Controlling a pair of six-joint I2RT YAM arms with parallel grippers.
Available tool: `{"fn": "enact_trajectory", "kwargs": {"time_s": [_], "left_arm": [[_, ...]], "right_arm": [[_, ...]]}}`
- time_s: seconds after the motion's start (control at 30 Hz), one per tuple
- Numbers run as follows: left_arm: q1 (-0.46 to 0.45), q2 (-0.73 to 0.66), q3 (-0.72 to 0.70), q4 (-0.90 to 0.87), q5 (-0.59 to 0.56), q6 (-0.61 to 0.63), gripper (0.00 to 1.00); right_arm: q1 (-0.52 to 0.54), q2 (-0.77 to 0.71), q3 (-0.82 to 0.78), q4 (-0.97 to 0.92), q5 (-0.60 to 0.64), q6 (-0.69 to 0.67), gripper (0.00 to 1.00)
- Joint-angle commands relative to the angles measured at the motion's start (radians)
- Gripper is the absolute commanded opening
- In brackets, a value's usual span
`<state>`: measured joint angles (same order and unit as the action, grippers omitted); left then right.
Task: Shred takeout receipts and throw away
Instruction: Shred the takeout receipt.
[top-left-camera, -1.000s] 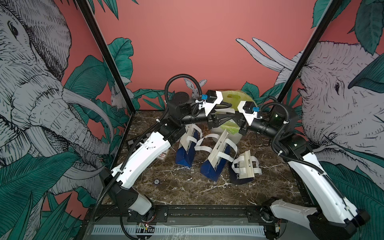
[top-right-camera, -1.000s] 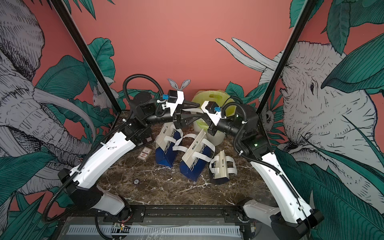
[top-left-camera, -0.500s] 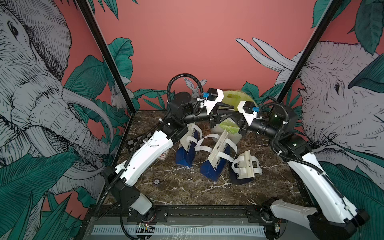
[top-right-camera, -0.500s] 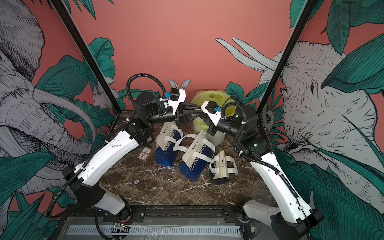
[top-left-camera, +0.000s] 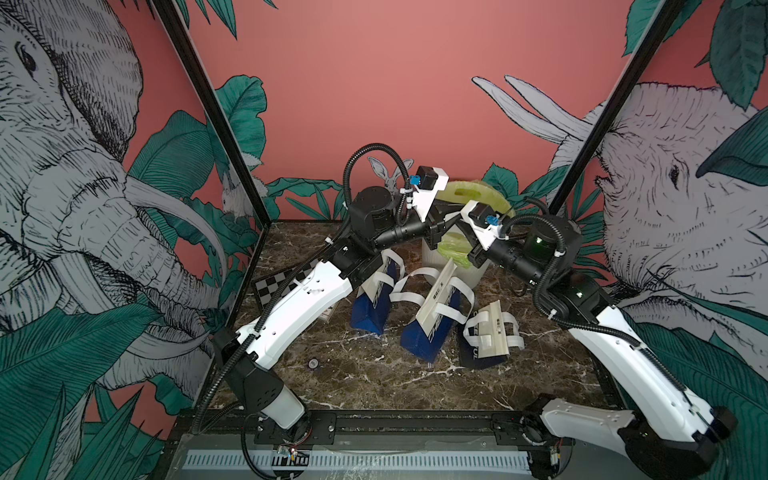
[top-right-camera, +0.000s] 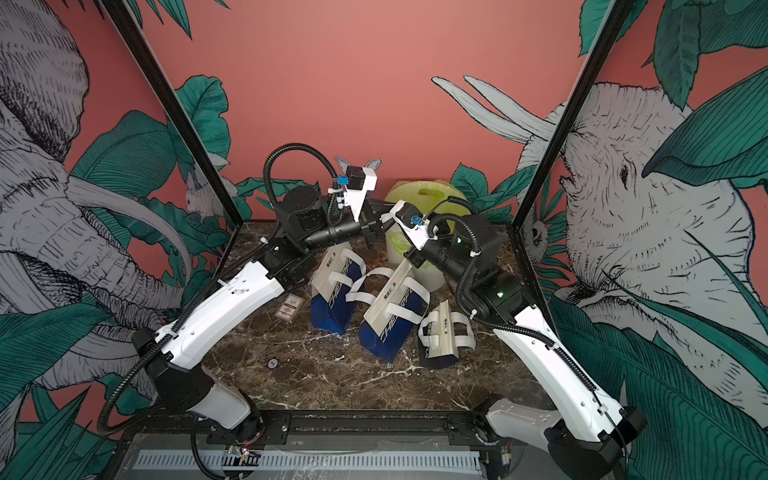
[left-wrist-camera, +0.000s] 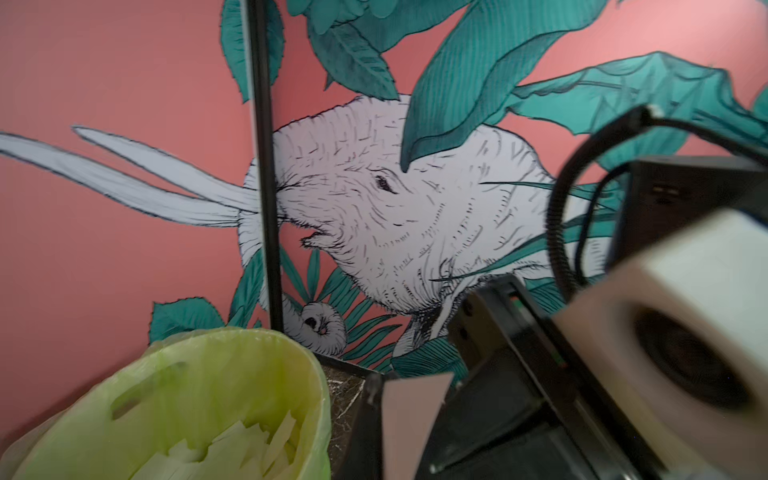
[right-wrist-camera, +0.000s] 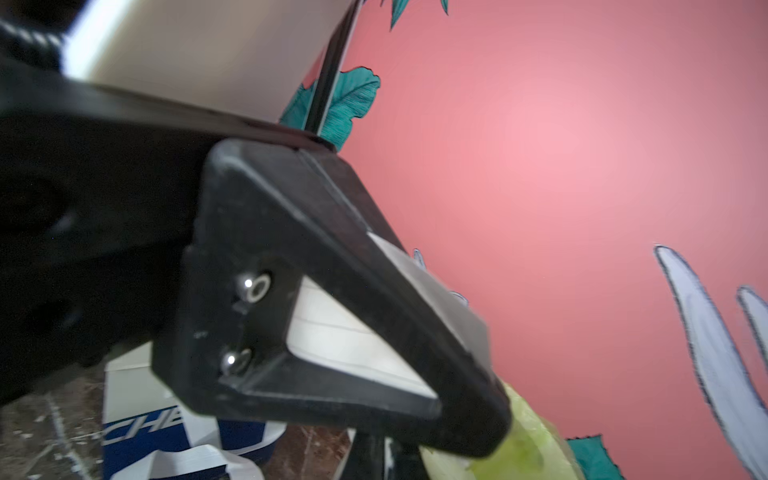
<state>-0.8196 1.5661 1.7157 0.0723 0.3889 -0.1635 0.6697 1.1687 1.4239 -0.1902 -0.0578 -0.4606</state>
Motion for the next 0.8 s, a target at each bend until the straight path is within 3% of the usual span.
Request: {"fn": "enact_trajectory", "kwargs": {"time_s": [0.0,0.17,0.27,0.4,0.57,0.63,0.77], "left_arm": [[-0.030,0.014,0.060,-0.107,-0.376,-0.027,0.00],[-0.042,0.075,0.127,-0.240,-0.667,-0.038,0.00],[0.005,0.124,0.199,-0.257,-0.708,-0.026,0.00],[0.179,0.213,0.332,-0.297,-0.501,-0.274,0.00],[0.207,0.265,0.374,-0.173,-0.244,-0.326,0.00],[0.206,0.264,0.336,-0.088,-0.157,-0.392,0.00],[0.201,0.269,0.257,0.085,-0.021,-0.586,0.00]], "right_arm": [[0.064,0.027,-0.002,0.075,0.228,-0.125,0.00],[0.102,0.028,-0.024,0.146,0.265,-0.162,0.00],[0.110,0.006,-0.040,0.152,0.240,-0.139,0.00],[0.110,-0.046,-0.084,0.162,0.230,-0.095,0.00],[0.083,-0.092,-0.105,0.146,0.238,-0.012,0.00],[0.007,-0.091,-0.099,0.130,0.168,0.095,0.00],[-0.255,-0.066,-0.086,0.190,-0.111,0.466,0.00]]}}
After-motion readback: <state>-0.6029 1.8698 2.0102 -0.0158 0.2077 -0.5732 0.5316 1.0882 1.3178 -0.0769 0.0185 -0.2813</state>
